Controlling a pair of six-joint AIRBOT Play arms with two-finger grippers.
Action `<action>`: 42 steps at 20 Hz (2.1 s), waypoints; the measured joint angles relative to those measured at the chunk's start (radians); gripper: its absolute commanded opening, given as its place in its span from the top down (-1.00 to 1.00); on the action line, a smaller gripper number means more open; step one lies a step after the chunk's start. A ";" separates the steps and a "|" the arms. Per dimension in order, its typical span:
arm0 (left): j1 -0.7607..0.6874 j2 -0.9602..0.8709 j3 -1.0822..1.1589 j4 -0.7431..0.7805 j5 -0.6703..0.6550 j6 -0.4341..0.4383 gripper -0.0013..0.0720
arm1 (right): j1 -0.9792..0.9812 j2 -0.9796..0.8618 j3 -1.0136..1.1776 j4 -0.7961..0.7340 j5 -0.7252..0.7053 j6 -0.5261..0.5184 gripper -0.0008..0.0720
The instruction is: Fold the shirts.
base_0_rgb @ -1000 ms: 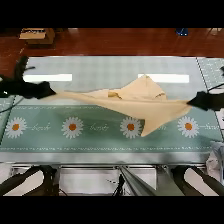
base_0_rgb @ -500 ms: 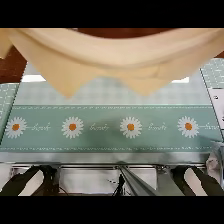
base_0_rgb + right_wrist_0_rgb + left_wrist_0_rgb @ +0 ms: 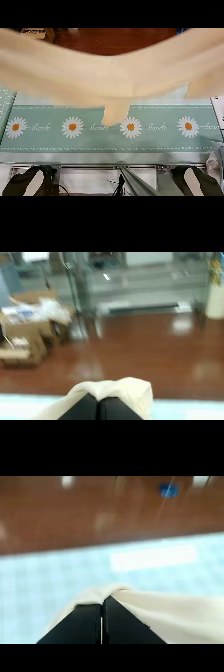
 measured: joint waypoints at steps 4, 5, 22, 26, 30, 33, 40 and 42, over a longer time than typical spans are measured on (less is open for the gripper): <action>0.000 0.018 -0.139 0.020 -0.171 -0.013 0.91 | 0.029 -0.009 0.016 -0.165 0.217 -0.008 0.91; 0.000 0.020 -0.197 0.006 -0.188 -0.013 0.91 | 0.050 -0.026 0.017 -0.197 0.249 -0.011 0.91; -0.001 -0.227 -1.121 -0.163 0.359 0.117 0.91 | 0.385 -0.898 0.021 -0.384 -0.011 -0.052 0.91; -0.001 -0.349 -1.136 -0.183 0.595 0.119 0.91 | 0.412 -1.015 0.021 -0.346 -0.084 -0.048 0.91; -0.001 -0.437 -1.140 -0.194 0.739 0.121 0.75 | 0.424 -1.082 0.021 -0.322 -0.108 -0.045 0.42; 0.015 -0.464 -1.126 -0.192 0.759 0.127 -0.34 | 0.420 -1.089 0.021 -0.315 -0.087 -0.048 -0.04; 0.241 -0.476 -0.982 0.026 0.397 0.157 -0.38 | 0.310 -0.970 0.019 -0.403 0.139 -0.093 -0.04; 0.315 -0.477 -0.999 0.066 0.325 0.160 -0.55 | 0.263 -0.943 -0.002 -0.412 0.182 -0.087 -0.05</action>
